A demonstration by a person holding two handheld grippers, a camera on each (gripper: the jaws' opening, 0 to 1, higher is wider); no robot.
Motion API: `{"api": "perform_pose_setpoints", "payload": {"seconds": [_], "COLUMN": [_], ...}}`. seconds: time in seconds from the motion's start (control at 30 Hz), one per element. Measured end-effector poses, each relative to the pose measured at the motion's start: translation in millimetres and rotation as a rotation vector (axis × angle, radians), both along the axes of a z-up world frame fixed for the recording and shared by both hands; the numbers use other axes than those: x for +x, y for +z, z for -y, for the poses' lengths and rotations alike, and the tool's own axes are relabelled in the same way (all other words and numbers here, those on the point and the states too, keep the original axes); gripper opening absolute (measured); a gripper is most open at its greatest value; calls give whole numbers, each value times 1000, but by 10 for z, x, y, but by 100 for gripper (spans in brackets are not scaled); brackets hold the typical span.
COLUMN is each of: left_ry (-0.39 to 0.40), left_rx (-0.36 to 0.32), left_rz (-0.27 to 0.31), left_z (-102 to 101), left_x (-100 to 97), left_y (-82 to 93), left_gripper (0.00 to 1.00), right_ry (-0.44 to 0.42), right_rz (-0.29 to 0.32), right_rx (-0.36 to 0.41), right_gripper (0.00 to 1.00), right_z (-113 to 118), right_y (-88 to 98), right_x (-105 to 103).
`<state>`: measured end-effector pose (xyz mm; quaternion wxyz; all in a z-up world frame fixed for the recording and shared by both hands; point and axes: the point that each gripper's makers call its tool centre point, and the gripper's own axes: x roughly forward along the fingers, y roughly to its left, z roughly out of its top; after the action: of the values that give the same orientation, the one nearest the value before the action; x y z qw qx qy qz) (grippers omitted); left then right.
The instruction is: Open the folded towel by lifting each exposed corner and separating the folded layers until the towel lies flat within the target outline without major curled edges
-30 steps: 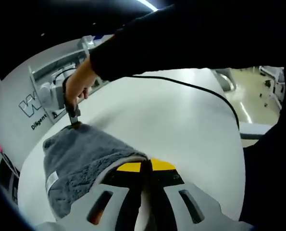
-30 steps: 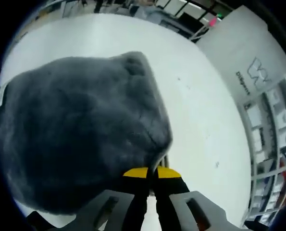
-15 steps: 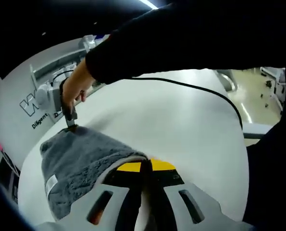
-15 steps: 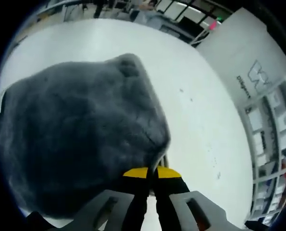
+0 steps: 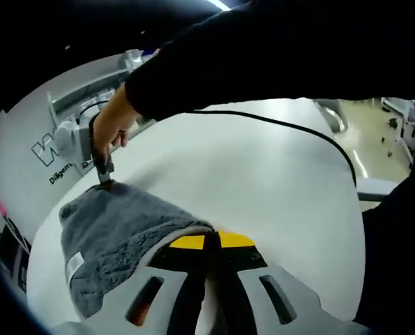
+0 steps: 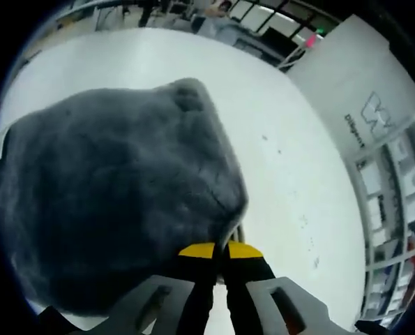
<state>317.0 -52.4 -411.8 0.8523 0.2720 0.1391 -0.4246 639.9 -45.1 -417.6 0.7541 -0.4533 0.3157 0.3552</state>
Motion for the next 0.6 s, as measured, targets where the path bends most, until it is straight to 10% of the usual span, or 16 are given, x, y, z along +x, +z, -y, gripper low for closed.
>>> {"api": "perform_pose_setpoints", "payload": {"seconds": [0.6], "left_ry": [2], "left_rx": [-17], "left_rz": [-2], "left_z": [3], "left_x": [19], "left_y": [6], "left_gripper": [2], "right_ry": [44], "right_rz": [11], "right_rx": [-41], "right_gripper": [0], "right_z": [-60], "right_y": [0], "right_x": [-41]}}
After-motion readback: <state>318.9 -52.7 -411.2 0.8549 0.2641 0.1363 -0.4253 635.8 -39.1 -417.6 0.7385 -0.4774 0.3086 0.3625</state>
